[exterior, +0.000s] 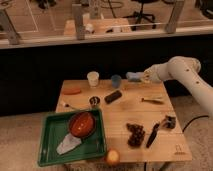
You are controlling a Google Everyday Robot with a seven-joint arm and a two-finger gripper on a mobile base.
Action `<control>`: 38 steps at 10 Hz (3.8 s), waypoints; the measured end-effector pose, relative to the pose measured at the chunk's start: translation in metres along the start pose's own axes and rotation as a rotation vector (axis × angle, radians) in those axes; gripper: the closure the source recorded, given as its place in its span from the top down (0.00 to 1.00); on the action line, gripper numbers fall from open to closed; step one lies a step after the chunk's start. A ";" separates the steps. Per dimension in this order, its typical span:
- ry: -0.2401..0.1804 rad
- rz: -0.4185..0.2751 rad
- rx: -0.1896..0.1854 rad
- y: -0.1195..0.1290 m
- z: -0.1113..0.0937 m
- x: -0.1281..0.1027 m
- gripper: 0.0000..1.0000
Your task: Place sponge in metal cup
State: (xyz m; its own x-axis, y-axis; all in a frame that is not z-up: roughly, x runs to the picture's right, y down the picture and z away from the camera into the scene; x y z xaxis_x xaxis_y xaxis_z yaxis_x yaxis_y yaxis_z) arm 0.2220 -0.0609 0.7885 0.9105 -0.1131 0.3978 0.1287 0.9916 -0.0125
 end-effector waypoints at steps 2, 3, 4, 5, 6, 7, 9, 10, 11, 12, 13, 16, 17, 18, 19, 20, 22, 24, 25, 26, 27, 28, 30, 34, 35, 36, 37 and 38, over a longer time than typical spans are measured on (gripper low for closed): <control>-0.002 -0.002 0.000 -0.001 0.001 -0.001 0.02; -0.003 -0.003 0.000 -0.001 0.001 -0.003 0.02; -0.003 -0.003 0.001 -0.001 0.001 -0.003 0.02; -0.004 -0.003 0.001 -0.002 0.001 -0.003 0.02; -0.004 -0.003 0.001 -0.002 0.001 -0.003 0.02; -0.014 -0.019 0.011 -0.001 0.000 -0.007 0.02; -0.033 -0.104 0.059 0.004 -0.009 -0.033 0.02; -0.037 -0.145 0.087 0.008 -0.013 -0.049 0.02; -0.046 -0.182 0.113 0.011 -0.015 -0.064 0.02; -0.063 -0.238 0.147 0.017 -0.015 -0.086 0.02; -0.080 -0.283 0.174 0.021 -0.016 -0.101 0.02; -0.126 -0.384 0.209 0.027 -0.007 -0.139 0.02; -0.149 -0.426 0.220 0.029 -0.003 -0.158 0.02; -0.162 -0.458 0.227 0.031 -0.002 -0.170 0.02; -0.172 -0.492 0.233 0.035 -0.001 -0.180 0.02; -0.178 -0.525 0.233 0.038 0.000 -0.187 0.02; -0.162 -0.615 0.203 0.044 0.015 -0.204 0.02; -0.145 -0.670 0.150 0.050 0.039 -0.210 0.02; -0.145 -0.684 0.127 0.052 0.047 -0.211 0.02; -0.145 -0.690 0.116 0.054 0.051 -0.211 0.02; -0.145 -0.688 0.115 0.054 0.051 -0.211 0.02; -0.143 -0.686 0.115 0.054 0.050 -0.209 0.02; -0.146 -0.688 0.115 0.054 0.051 -0.211 0.02; -0.137 -0.690 0.117 0.051 0.053 -0.208 0.02; -0.133 -0.696 0.119 0.044 0.058 -0.209 0.02; -0.127 -0.702 0.119 0.038 0.066 -0.210 0.02; -0.117 -0.704 0.119 0.032 0.074 -0.207 0.02; -0.114 -0.703 0.119 0.031 0.082 -0.206 0.02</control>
State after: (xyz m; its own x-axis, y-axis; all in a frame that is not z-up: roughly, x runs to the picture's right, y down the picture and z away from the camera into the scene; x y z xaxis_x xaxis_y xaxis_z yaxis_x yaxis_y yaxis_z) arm 0.0062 -0.0018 0.7819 0.5804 -0.7261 0.3686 0.6195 0.6875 0.3789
